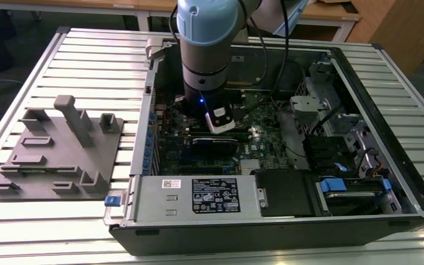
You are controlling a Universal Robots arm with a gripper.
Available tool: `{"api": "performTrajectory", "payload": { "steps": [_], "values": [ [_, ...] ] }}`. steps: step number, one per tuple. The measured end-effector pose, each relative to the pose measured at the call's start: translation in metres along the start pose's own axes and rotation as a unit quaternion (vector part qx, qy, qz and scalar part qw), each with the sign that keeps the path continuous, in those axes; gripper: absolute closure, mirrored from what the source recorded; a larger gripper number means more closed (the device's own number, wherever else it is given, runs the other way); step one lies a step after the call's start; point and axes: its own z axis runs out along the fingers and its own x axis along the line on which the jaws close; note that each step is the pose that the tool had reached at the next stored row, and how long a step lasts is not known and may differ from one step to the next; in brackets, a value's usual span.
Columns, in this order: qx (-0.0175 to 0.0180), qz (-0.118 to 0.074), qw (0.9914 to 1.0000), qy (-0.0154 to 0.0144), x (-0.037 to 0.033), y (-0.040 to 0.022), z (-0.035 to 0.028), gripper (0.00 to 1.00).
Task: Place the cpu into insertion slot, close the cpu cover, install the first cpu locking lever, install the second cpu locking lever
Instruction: 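Install the second cpu locking lever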
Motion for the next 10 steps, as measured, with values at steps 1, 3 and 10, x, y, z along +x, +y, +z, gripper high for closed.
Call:
{"api": "performTrajectory", "payload": {
  "steps": [1,3,10],
  "values": [
    [0.0000,0.000,1.00000,0.0000,0.0000,0.0000,0.0001,0.89],
    [-0.0001,0.000,1.00000,0.0000,0.0000,0.0000,0.0001,0.89],
    [-0.0003,0.000,1.00000,-0.0001,-0.0001,0.0009,-0.0039,0.89]
  ]
}}
